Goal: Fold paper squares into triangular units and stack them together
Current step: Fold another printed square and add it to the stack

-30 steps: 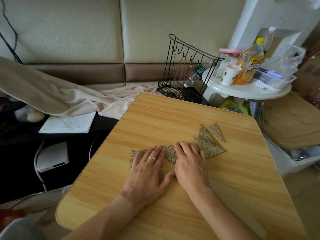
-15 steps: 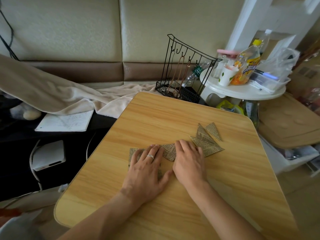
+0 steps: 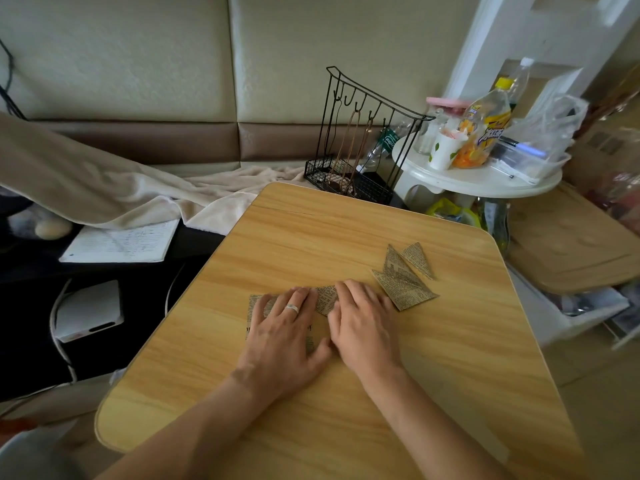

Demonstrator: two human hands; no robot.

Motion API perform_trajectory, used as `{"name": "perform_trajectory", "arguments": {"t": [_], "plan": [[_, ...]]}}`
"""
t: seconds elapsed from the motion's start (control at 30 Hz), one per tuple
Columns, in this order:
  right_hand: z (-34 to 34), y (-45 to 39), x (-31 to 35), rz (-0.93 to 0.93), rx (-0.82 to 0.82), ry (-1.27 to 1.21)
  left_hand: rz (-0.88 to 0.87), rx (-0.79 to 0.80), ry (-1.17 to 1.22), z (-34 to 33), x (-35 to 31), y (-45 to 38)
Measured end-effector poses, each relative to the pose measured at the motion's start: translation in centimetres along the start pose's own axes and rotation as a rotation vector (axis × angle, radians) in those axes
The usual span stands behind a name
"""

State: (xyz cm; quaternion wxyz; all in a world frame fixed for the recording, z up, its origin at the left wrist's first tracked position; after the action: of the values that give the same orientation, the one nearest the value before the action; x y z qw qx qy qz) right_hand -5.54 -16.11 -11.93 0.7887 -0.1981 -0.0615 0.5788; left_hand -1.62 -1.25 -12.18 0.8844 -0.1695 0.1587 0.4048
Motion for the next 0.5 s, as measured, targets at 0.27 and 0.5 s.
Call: {"name": "perform_trajectory", "arguments": {"t": [0.27, 0.5], "plan": [[0.3, -0.3, -0.4, 0.027, 0.120, 0.010, 0.009, -0.003, -0.087, 0.5, -1.2, -1.2], [0.3, -0.2, -0.3, 0.015, 0.125, 0.014, 0.027, -0.102, -0.165, 1.1, -1.5, -0.2]]}}
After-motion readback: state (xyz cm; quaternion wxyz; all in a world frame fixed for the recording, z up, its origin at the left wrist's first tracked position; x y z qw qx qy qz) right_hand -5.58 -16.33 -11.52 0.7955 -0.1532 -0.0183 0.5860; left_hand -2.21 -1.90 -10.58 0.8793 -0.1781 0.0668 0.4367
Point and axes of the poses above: each hand's wrist, its own y-axis away from the middle knuckle, its own z-axis out of the back of the hand, x = y × z, the point moved 1 cm from there along -y, towards the middle knuckle, and after that the axes turned 13 degrees about y, right-handed, at the moved point
